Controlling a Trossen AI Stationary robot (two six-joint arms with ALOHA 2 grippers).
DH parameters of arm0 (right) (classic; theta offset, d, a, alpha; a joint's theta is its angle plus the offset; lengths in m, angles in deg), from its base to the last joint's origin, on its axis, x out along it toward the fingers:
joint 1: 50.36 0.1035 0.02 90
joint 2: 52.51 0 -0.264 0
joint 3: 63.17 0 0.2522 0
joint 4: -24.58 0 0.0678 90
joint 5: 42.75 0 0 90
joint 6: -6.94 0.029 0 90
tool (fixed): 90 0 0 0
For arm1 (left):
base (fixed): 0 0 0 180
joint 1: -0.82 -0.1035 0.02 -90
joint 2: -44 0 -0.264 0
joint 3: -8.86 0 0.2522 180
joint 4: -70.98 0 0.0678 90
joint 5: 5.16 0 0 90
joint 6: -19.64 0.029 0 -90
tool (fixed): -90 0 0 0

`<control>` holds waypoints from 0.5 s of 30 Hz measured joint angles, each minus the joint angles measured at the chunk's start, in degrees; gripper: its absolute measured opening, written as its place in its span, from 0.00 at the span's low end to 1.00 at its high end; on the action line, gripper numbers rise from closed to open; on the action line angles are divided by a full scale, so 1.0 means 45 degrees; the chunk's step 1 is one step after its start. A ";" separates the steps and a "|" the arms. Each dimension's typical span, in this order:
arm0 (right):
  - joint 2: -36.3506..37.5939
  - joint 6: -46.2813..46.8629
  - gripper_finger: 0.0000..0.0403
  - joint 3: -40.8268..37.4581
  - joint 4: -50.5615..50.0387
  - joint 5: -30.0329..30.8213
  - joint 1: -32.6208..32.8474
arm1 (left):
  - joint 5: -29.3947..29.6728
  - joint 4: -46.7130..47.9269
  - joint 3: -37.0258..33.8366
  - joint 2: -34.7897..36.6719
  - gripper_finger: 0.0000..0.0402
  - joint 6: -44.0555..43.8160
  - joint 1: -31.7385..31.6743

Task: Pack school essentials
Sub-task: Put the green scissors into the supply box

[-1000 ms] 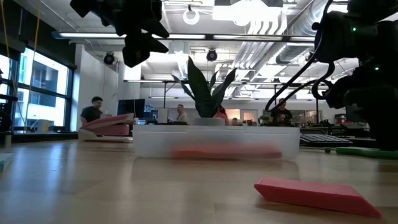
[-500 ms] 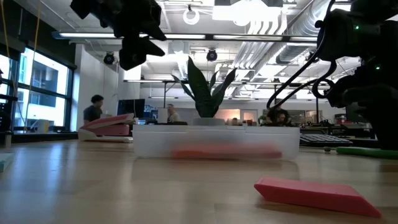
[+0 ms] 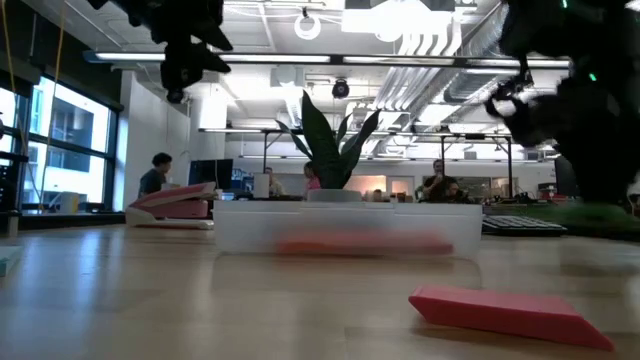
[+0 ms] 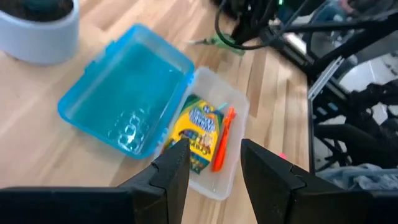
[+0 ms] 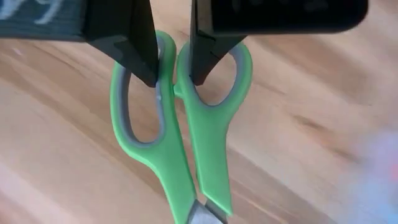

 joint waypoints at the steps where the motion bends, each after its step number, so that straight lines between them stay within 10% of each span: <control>1: 0.0149 -0.0031 0.10 0.0263 0.0105 0.0233 0.0000 | 0.0015 -0.0016 0.0000 0.0184 0.33 0.0005 -0.0036; 15: -0.1135 -0.6632 0.10 0.5150 0.0872 0.2632 -0.0019 | 0.0672 -0.0015 0.0000 0.0805 0.33 0.0249 -0.0156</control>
